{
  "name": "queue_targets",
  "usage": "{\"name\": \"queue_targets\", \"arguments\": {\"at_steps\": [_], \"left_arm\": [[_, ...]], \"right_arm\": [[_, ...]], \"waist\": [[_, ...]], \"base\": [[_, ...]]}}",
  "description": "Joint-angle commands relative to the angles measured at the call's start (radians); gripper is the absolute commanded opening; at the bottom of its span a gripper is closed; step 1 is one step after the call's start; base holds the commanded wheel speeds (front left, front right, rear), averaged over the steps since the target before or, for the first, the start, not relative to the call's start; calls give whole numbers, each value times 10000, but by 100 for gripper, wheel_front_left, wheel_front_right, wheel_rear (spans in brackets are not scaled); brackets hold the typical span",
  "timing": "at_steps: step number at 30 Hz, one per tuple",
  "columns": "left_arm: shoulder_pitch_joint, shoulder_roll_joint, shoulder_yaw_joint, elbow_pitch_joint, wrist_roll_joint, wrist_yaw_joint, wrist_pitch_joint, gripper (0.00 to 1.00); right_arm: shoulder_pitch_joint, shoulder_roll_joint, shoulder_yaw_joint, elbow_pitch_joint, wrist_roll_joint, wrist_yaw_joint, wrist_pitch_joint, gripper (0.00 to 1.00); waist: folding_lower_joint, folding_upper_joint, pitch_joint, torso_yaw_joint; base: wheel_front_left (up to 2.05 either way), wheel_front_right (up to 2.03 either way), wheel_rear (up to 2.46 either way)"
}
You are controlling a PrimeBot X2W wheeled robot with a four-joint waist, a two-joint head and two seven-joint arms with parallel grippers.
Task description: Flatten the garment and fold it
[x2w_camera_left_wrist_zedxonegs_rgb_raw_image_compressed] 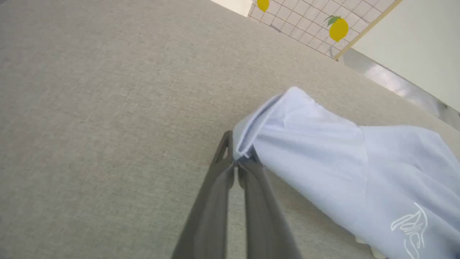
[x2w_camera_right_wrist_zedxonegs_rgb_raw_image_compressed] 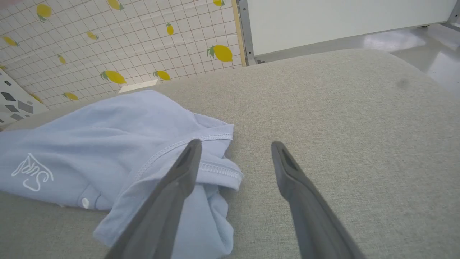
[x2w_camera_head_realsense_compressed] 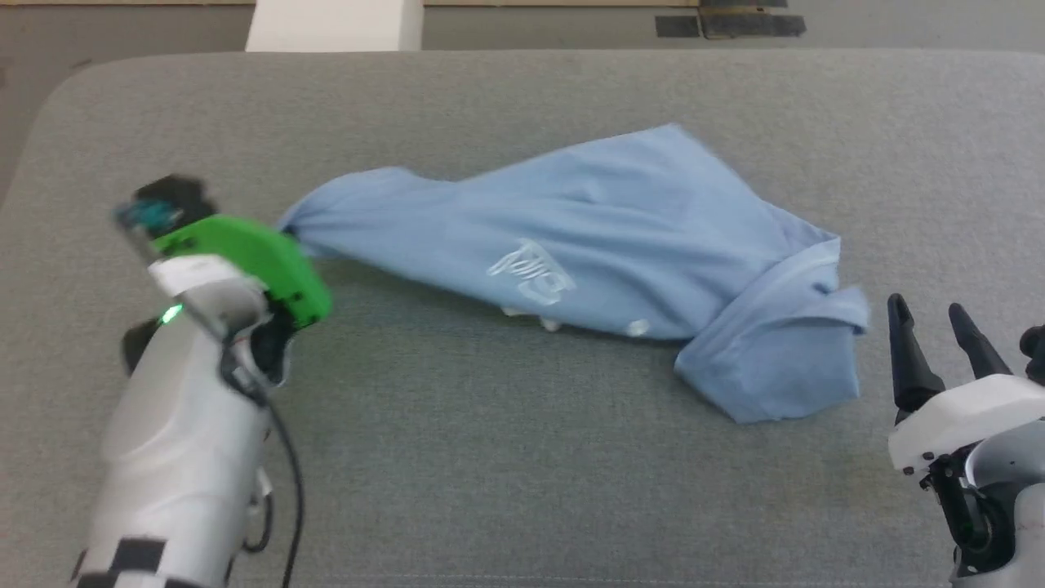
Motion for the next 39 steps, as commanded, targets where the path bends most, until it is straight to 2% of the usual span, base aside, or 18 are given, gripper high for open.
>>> {"name": "queue_targets", "arguments": {"at_steps": [1, 5, 9, 10, 11, 12, 18, 23, 33, 39], "left_arm": [[617, 203, 269, -52, -224, 212, -97, 0], [1916, 347, 827, -226, -718, 541, -98, 0], [2759, 86, 921, -470, -1037, 523, -57, 0], [2839, -18, 1019, -637, -1158, 454, -215, 7], [2882, -69, 1074, -781, -1199, 410, -375, 71], [2902, -82, 1101, -1001, -1170, 323, -640, 100], [3445, 320, 1119, -2381, -271, -217, -3015, 100], [4085, 455, 681, -3093, 870, -458, -4628, 100], [3954, 80, 253, -4323, 2775, -832, -4957, 100], [3695, -248, 272, -4484, 3426, -1206, -4960, 100]], "right_arm": [[-145, 6, 56, -24, -83, -15, 77, 100], [-131, 6, 120, 2, -94, -15, 230, 100], [-102, 6, 114, 42, -131, -15, 395, 100], [-109, 7, 117, 47, -145, -15, 422, 100], [-118, 7, 137, 54, -160, -15, 452, 100], [-134, 7, 171, 71, -182, -15, 508, 100], [-585, -2, 512, 195, -330, -15, 1128, 100], [-1609, -505, 909, 528, -455, -15, 2317, 100], [-4830, -1864, 2314, 2617, -802, -15, 5658, 100], [-5546, -2291, 3541, 3559, -617, -15, 7152, 100]], "waist": [[0, 0, -183, 256], [0, 0, -207, 458], [0, 0, -217, 685], [0, 0, -228, 731], [0, 0, -239, 759], [0, 0, -264, 794], [0, 0, -336, 751], [0, 0, -133, 865], [0, 0, 987, 1593], [0, 0, 1668, 1978]], "base": [[0, 0, 0], [0, 0, 0], [0, 0, 0], [0, 0, 0], [0, 0, 0], [0, 0, 0], [0, 0, 0], [0, 0, 0], [0, 0, 0], [0, 0, 0]]}}
